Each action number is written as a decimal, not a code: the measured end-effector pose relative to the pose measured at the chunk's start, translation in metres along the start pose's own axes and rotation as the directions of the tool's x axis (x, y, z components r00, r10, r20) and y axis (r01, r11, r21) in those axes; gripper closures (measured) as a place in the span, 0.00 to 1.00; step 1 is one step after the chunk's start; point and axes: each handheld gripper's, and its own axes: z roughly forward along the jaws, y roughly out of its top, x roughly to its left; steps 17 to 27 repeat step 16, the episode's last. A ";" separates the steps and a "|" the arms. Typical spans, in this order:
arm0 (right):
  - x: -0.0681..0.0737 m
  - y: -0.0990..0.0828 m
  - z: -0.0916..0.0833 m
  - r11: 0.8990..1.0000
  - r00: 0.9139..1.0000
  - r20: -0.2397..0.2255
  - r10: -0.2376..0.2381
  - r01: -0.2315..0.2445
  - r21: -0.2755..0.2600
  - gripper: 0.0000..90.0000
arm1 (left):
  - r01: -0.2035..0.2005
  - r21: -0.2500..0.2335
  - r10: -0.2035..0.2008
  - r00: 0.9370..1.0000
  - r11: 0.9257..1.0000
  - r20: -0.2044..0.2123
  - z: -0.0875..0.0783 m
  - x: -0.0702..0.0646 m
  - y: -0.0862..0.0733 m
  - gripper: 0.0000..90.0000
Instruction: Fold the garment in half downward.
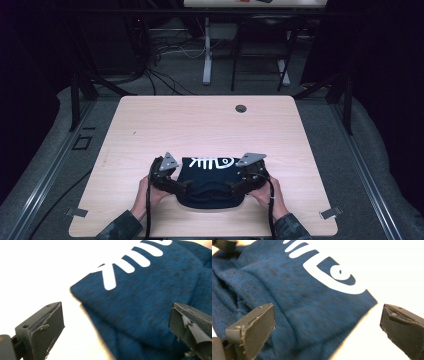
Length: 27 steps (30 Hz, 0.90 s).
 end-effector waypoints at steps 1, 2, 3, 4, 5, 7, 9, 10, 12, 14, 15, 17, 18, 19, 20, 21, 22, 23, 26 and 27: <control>0.000 0.000 0.000 1.000 1.000 0.000 0.000 0.000 0.000 0.00 | 0.000 0.000 0.000 1.000 1.000 0.000 0.000 0.000 0.000 0.00; -0.005 -0.003 -0.005 1.000 1.000 0.008 0.019 -0.019 -0.009 0.00 | 0.007 0.007 -0.007 1.000 1.000 -0.014 -0.002 0.005 -0.003 0.00; -0.017 -0.014 -0.013 0.998 0.997 0.028 0.066 -0.066 -0.010 0.00 | 0.009 0.023 -0.008 0.998 1.000 -0.064 -0.006 0.015 -0.011 0.00; -0.022 -0.020 -0.016 0.996 0.995 0.049 0.084 -0.084 -0.007 0.00 | 0.009 0.023 -0.008 0.998 1.000 -0.064 -0.006 0.015 -0.011 0.00; -0.027 -0.026 -0.018 0.995 0.992 0.072 0.101 -0.102 -0.001 0.00 | 0.023 0.035 -0.020 0.997 0.999 -0.076 -0.007 0.021 -0.014 0.00; -0.037 -0.039 -0.018 0.991 0.986 0.106 0.131 -0.134 0.019 0.00 | 0.073 0.055 -0.069 0.995 0.996 -0.079 -0.009 0.037 -0.023 0.00; -0.044 -0.050 -0.016 0.986 0.980 0.122 0.160 -0.165 0.037 0.00 | 0.095 0.066 -0.090 0.993 0.993 -0.077 -0.007 0.043 -0.027 0.00; -0.047 -0.055 -0.015 0.983 0.978 0.125 0.169 -0.177 0.050 0.00 | 0.102 0.075 -0.096 0.992 0.992 -0.077 -0.005 0.046 -0.028 0.00; -0.050 -0.059 -0.013 0.980 0.975 0.131 0.178 -0.187 0.060 0.00 | 0.113 0.075 -0.108 0.991 0.991 -0.077 -0.003 0.048 -0.030 0.00; -0.055 -0.069 -0.007 0.977 0.973 0.148 0.177 -0.192 0.095 0.00 | 0.126 0.109 -0.119 0.990 0.986 -0.071 0.004 0.054 -0.033 0.00; -0.055 -0.069 -0.007 0.977 0.973 0.148 0.177 -0.192 0.095 0.00 | 0.126 0.109 -0.119 0.990 0.986 -0.071 0.004 0.054 -0.033 0.00; -0.059 -0.072 -0.006 0.973 0.967 0.148 0.209 -0.220 0.068 0.00 | 0.130 0.115 -0.122 0.990 0.985 -0.077 0.007 0.056 -0.035 0.00; -0.059 -0.072 -0.006 0.973 0.967 0.148 0.209 -0.220 0.068 0.00 | 0.130 0.115 -0.122 0.990 0.985 -0.077 0.007 0.056 -0.035 0.00; -0.059 -0.072 -0.006 0.973 0.967 0.148 0.209 -0.220 0.068 0.00 | 0.130 0.115 -0.122 0.990 0.985 -0.077 0.007 0.056 -0.035 0.00; -0.059 -0.072 -0.006 0.973 0.967 0.148 0.209 -0.220 0.068 0.00 | 0.130 0.115 -0.122 0.990 0.985 -0.077 0.007 0.056 -0.035 0.00; -0.059 -0.072 -0.006 0.973 0.967 0.148 0.209 -0.220 0.068 0.00 | 0.130 0.115 -0.122 0.990 0.985 -0.077 0.007 0.056 -0.035 0.00; -0.059 -0.072 -0.006 0.973 0.967 0.148 0.209 -0.220 0.068 0.00 | 0.130 0.115 -0.122 0.990 0.985 -0.077 0.007 0.056 -0.035 0.00; -0.059 -0.072 -0.006 0.973 0.967 0.148 0.209 -0.220 0.068 0.00 | 0.130 0.115 -0.122 0.990 0.985 -0.077 0.007 0.056 -0.035 0.00; -0.059 -0.072 -0.006 0.973 0.967 0.148 0.209 -0.220 0.068 0.00 | 0.130 0.115 -0.122 0.990 0.985 -0.077 0.007 0.056 -0.035 0.00; -0.059 -0.072 -0.006 0.973 0.967 0.148 0.209 -0.220 0.068 0.00 | 0.130 0.115 -0.122 0.990 0.985 -0.077 0.007 0.056 -0.035 0.00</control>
